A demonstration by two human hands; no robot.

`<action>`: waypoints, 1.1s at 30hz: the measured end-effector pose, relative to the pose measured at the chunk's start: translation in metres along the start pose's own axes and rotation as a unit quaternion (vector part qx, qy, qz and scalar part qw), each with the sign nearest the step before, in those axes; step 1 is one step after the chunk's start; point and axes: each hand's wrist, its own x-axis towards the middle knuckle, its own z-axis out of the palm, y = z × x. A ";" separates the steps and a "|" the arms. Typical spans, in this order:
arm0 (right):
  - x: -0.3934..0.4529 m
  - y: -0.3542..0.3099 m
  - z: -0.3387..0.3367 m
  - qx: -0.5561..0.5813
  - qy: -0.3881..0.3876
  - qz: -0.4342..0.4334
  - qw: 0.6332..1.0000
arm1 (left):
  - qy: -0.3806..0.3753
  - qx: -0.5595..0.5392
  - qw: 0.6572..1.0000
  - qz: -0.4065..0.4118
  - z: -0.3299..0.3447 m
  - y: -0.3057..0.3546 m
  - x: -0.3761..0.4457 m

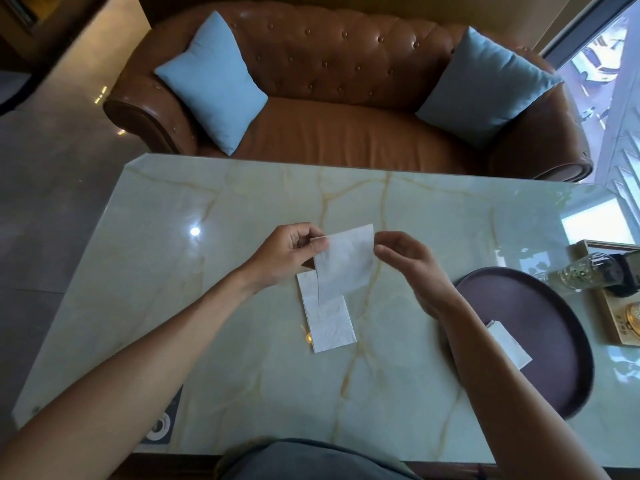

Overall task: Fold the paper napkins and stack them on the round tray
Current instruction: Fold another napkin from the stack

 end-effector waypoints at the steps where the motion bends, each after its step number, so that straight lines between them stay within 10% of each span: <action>1: -0.001 0.001 0.004 0.013 -0.032 0.021 0.999 | -0.005 -0.020 1.000 -0.010 0.000 0.002 0.001; 21: -0.005 -0.005 0.033 0.346 -0.012 0.195 0.917 | 0.042 -0.294 0.936 -0.189 0.031 -0.044 0.004; 28: -0.003 0.019 0.027 -0.025 0.064 0.185 0.980 | -0.014 -0.366 0.902 -0.230 0.036 -0.050 0.002; 33: -0.007 0.023 0.033 0.040 -0.003 0.205 0.978 | -0.004 -0.274 0.944 -0.183 0.042 -0.053 0.003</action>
